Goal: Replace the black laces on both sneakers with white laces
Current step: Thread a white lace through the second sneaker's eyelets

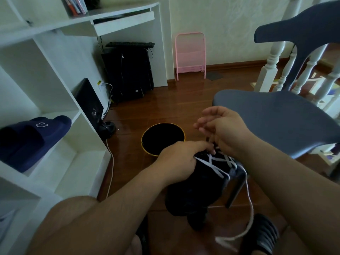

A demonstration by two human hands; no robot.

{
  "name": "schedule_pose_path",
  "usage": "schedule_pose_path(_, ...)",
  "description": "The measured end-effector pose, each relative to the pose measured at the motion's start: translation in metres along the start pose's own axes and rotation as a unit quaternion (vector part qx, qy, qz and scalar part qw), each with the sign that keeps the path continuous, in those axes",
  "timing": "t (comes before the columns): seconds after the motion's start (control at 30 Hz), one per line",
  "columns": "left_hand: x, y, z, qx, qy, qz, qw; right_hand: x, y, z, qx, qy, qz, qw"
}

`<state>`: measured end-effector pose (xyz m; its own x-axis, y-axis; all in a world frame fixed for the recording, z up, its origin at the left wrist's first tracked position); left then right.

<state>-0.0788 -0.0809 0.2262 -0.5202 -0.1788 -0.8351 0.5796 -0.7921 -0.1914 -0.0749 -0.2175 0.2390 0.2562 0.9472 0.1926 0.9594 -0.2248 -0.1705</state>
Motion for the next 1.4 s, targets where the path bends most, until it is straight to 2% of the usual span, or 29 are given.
schedule_pose_path(0.07, -0.011, -0.001, -0.007, -0.004, -0.013, 0.033, 0.999, -0.006, -0.004, -0.021, -0.047, -0.095, 0.013, 0.994)
schedule_pose_path(0.17, -0.04, -0.011, -0.018, -0.012, -0.016, 0.135, 0.991, -0.019, -0.013, -0.044, -0.112, -0.24, 0.062, 0.962)
schedule_pose_path(0.23, -0.061, -0.023, -0.024, -0.02, -0.02, 0.214, 0.976, -0.027, -0.017, -0.047, -0.136, -0.286, 0.085, 0.945)
schedule_pose_path(0.3, -0.078, -0.032, -0.03, -0.016, -0.037, 0.27, 0.962, -0.031, -0.013, -0.035, -0.118, -0.281, 0.085, 0.949)
schedule_pose_path(0.37, -0.087, -0.037, -0.035, 0.003, -0.056, 0.299, 0.953, -0.026, -0.003, -0.007, -0.046, -0.239, 0.031, 0.969)
schedule_pose_path(0.43, -0.092, -0.04, -0.036, 0.024, -0.075, 0.311, 0.947, -0.008, 0.002, 0.027, 0.05, -0.148, -0.08, 0.985)
schedule_pose_path(0.5, -0.095, -0.044, -0.035, 0.042, -0.077, 0.326, 0.941, 0.015, -0.002, 0.05, 0.12, -0.103, -0.178, 0.971)
schedule_pose_path(0.53, -0.098, -0.046, -0.035, 0.048, -0.077, 0.342, 0.935, 0.02, -0.003, 0.058, 0.144, -0.112, -0.196, 0.963)
schedule_pose_path(0.63, -0.113, -0.058, -0.046, 0.03, -0.094, 0.43, 0.898, 0.003, 0.005, 0.08, 0.216, -0.099, -0.117, 0.964)
schedule_pose_path(0.73, -0.129, -0.078, -0.07, -0.055, -0.14, 0.52, 0.841, -0.024, 0.01, 0.093, 0.254, -0.035, -0.019, 0.966)
schedule_pose_path(0.77, -0.133, -0.081, -0.078, -0.076, -0.145, 0.522, 0.837, -0.032, 0.011, 0.092, 0.245, -0.009, 0.014, 0.969)
schedule_pose_path(0.83, -0.134, -0.076, -0.091, -0.109, -0.136, 0.462, 0.869, -0.045, 0.018, 0.077, 0.165, 0.026, 0.078, 0.983)
schedule_pose_path(0.87, -0.132, -0.07, -0.099, -0.128, -0.13, 0.415, 0.891, -0.05, 0.021, 0.061, 0.098, -0.016, 0.104, 0.99)
schedule_pose_path(0.9, -0.127, -0.064, -0.105, -0.146, -0.118, 0.365, 0.912, -0.051, 0.022, 0.043, 0.032, -0.105, 0.115, 0.987)
schedule_pose_path(0.97, -0.111, -0.052, -0.108, -0.169, -0.073, 0.257, 0.949, -0.037, 0.019, 0.012, -0.064, -0.235, 0.098, 0.965)
schedule_pose_path(1.03, -0.086, -0.041, -0.098, -0.173, -0.032, 0.13, 0.976, -0.014, 0.014, -0.002, -0.119, -0.284, 0.052, 0.95)
schedule_pose_path(1.1, -0.064, -0.033, -0.081, -0.142, -0.027, 0.028, 0.989, 0.005, 0.012, -0.005, -0.124, -0.296, 0.008, 0.947)
schedule_pose_path(1.17, -0.048, -0.028, -0.063, -0.102, -0.057, -0.031, 0.993, 0.025, 0.009, 0.004, -0.091, -0.261, -0.076, 0.958)
schedule_pose_path(1.23, -0.035, -0.022, -0.054, -0.084, -0.095, -0.064, 0.99, 0.041, 0.004, 0.009, -0.1, -0.328, -0.147, 0.928)
schedule_pose_path(1.3, -0.024, -0.018, -0.048, -0.07, -0.117, -0.08, 0.988, 0.05, -0.001, 0.012, -0.114, -0.384, -0.186, 0.897)
schedule_pose_path(1.4, -0.014, -0.013, -0.044, -0.061, -0.163, -0.083, 0.981, 0.055, -0.007, 0.009, -0.13, -0.383, -0.215, 0.889)
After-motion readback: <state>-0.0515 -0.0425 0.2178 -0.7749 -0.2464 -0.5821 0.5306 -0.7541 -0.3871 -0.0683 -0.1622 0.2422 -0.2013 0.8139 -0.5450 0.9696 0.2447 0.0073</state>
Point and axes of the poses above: each hand's wrist, its own y-axis towards the middle knuckle, its own x-axis out of the palm, z = x × y, the point moved 8 cm from there along y, towards the middle knuckle, and after that the axes turned 9 degrees about -z, right-handed, at the moved point
